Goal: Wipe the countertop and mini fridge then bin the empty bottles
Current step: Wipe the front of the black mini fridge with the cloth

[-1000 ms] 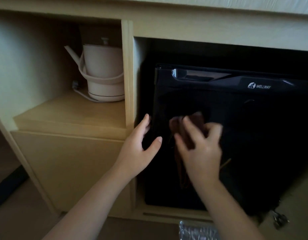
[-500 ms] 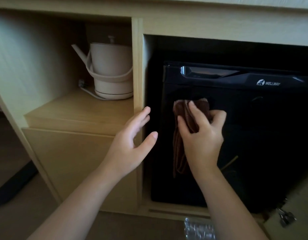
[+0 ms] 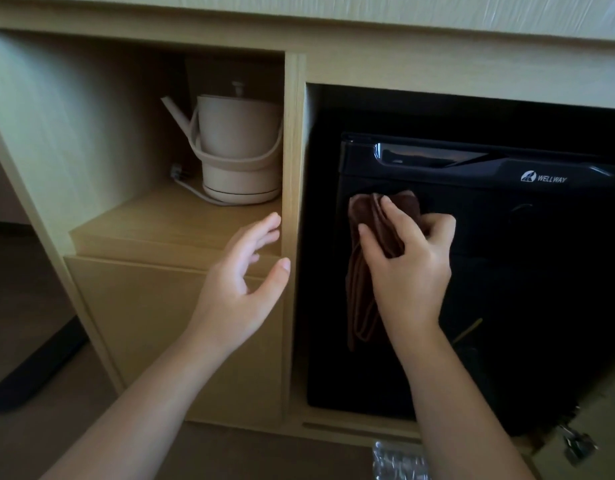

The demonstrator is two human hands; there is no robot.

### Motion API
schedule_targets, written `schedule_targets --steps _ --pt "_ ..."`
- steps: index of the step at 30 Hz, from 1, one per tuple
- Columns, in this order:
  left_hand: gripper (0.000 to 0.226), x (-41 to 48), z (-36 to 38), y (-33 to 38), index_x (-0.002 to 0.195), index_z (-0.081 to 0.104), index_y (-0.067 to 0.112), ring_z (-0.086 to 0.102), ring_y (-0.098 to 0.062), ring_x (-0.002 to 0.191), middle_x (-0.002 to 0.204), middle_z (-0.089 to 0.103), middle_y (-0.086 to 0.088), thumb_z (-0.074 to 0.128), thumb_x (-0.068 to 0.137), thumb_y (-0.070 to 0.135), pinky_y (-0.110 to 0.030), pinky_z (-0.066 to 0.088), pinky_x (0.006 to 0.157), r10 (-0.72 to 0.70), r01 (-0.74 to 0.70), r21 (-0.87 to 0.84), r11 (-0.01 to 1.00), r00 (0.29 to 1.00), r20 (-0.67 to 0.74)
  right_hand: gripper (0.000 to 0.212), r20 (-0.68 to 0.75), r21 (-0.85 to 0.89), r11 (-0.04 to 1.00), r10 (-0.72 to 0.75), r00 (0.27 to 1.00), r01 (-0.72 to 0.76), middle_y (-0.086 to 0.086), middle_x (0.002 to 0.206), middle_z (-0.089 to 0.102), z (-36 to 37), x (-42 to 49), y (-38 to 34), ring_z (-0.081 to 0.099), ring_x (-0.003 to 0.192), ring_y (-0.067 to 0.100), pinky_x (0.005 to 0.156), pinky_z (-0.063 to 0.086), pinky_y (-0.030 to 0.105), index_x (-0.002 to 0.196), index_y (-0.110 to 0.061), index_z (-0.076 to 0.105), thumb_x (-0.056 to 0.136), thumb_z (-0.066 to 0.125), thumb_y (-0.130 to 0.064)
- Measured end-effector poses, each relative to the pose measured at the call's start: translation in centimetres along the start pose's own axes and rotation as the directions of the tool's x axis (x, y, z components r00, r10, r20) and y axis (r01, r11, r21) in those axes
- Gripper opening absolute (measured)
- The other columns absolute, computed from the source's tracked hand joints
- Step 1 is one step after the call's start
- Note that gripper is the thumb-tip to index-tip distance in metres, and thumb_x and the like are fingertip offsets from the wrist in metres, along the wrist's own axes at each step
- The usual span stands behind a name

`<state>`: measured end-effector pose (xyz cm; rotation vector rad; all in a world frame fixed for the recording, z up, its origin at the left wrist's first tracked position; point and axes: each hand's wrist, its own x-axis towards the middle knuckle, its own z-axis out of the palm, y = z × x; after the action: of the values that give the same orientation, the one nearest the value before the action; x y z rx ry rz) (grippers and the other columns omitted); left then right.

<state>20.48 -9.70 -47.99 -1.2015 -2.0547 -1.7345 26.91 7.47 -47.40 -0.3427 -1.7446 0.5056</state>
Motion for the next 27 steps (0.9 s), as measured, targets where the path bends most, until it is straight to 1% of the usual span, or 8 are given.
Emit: schedule_targets --steps 5,9,13,16,19,23,25,27 --pt "0.050 0.0 -0.6 -0.6 0.127 0.035 0.047 0.041 0.007 0.121 0.135 0.044 0.019 0.052 0.083 0.033 -0.024 0.035 0.099 -0.045 0.045 0.016 0.999 0.999 0.015 0.040 0.234 -0.164 0.964 -0.170 0.957 0.211 0.014 0.100 0.051 1.4 -4.4 0.6 0.057 0.075 0.023 0.061 0.054 0.029 0.112 -0.016 0.063 0.073 0.074 -0.018" --pt "0.057 0.6 0.6 -0.6 0.135 0.033 0.039 0.037 0.010 0.122 0.138 0.039 0.022 0.051 0.081 0.040 -0.020 0.032 0.101 -0.085 0.085 0.020 0.996 0.996 -0.005 0.037 0.490 -0.186 0.931 -0.187 0.851 0.312 0.015 0.097 0.054 0.6 -7.8 2.6 0.059 0.074 0.026 0.055 0.057 0.034 0.110 -0.014 0.064 0.075 0.073 -0.020" --pt "0.062 0.7 1.4 -0.6 0.138 0.031 0.036 0.031 0.012 0.125 0.136 0.031 0.031 0.051 0.080 0.040 -0.009 0.029 0.100 -0.070 0.069 0.036 0.997 0.997 0.015 0.038 0.164 -0.078 0.992 -0.087 0.983 0.100 0.006 0.097 0.047 -0.5 -2.9 1.6 0.053 0.075 0.007 0.069 0.046 0.011 0.109 -0.020 0.066 0.072 0.076 -0.021" --pt "0.061 0.7 1.0 -0.7 0.137 0.031 0.038 0.031 0.012 0.125 0.139 0.032 0.027 0.052 0.080 0.039 -0.003 0.027 0.097 -0.064 0.063 0.022 0.998 0.997 0.039 0.043 0.022 0.009 1.000 0.022 1.000 -0.022 -0.007 0.101 0.038 -0.3 0.7 0.0 0.044 0.078 -0.009 0.075 0.030 -0.007 0.117 -0.027 0.060 0.075 0.072 -0.031" --pt "0.060 0.7 0.6 -0.8 0.136 0.031 0.039 0.033 0.012 0.124 0.142 0.034 0.021 0.053 0.080 0.038 -0.005 0.028 0.097 -0.061 0.061 0.008 0.998 0.996 0.067 0.045 0.033 -0.015 1.000 0.001 0.999 -0.001 -0.001 0.100 0.041 0.7 0.0 -1.3 0.046 0.077 -0.002 0.073 0.039 0.003 0.116 -0.025 0.061 0.073 0.075 -0.029" --pt "0.057 0.7 0.4 -0.7 0.133 0.032 0.044 0.037 0.012 0.121 0.137 0.037 0.026 0.053 0.080 0.039 -0.009 0.033 0.097 -0.066 0.065 0.008 0.998 0.995 0.073 0.043 0.347 -0.106 0.983 -0.107 0.932 0.153 0.014 0.102 0.051 1.6 -5.2 -0.6 0.059 0.080 0.025 0.066 0.057 0.036 0.116 -0.015 0.062 0.075 0.075 -0.020" --pt "0.055 0.9 0.4 -0.5 0.129 0.031 0.050 0.039 0.013 0.119 0.132 0.039 0.030 0.052 0.080 0.040 -0.006 0.033 0.094 -0.072 0.072 0.005 0.997 0.995 0.066 0.042 0.396 -0.095 0.984 -0.103 0.912 0.152 0.013 0.101 0.050 1.2 -5.8 -0.1 0.059 0.079 0.022 0.066 0.058 0.035 0.116 -0.014 0.062 0.076 0.074 -0.019" --pt "0.054 1.1 0.3 -0.5 0.128 0.031 0.051 0.040 0.012 0.118 0.133 0.041 0.027 0.052 0.080 0.040 -0.005 0.032 0.093 -0.076 0.077 -0.005 0.997 0.995 0.068 0.041 0.268 -0.038 0.996 -0.063 0.961 0.075 0.008 0.099 0.047 1.1 -4.1 -0.5 0.053 0.076 0.010 0.071 0.054 0.025 0.114 -0.017 0.064 0.074 0.075 -0.021"
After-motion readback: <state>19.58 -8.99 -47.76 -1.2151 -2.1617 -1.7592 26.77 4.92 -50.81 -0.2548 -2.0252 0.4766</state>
